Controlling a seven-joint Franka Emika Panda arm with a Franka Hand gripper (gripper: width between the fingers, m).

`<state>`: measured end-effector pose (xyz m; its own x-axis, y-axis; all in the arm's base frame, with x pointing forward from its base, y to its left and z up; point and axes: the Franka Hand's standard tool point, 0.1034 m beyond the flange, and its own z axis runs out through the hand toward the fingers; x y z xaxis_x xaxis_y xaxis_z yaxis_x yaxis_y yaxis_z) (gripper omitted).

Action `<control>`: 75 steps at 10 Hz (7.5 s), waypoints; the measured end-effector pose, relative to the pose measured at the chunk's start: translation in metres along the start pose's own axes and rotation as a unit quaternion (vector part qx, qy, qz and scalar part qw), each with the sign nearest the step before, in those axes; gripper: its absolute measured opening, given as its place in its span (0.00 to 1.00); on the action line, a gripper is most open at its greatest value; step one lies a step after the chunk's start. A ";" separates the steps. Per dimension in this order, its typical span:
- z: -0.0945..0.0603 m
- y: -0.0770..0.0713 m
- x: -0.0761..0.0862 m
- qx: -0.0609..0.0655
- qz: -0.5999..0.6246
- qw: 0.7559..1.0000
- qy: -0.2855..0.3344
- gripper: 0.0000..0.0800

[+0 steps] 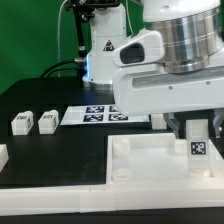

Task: Assemble one leg

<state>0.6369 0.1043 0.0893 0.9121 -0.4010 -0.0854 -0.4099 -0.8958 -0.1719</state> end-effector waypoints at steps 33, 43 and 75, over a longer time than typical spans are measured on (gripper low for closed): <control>0.008 0.001 -0.012 0.046 0.505 0.862 -0.023 0.37; 0.005 -0.006 -0.018 0.012 0.178 0.983 -0.030 0.81; 0.011 -0.001 -0.006 -0.029 -0.188 0.982 0.002 0.81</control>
Offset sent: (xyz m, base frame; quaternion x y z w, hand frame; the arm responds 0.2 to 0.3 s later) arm -0.0020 0.0224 -0.0038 0.0447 0.0183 0.3654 0.9296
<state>0.6321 0.1097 0.0792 0.9989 -0.0406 -0.0219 -0.0432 -0.9899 -0.1352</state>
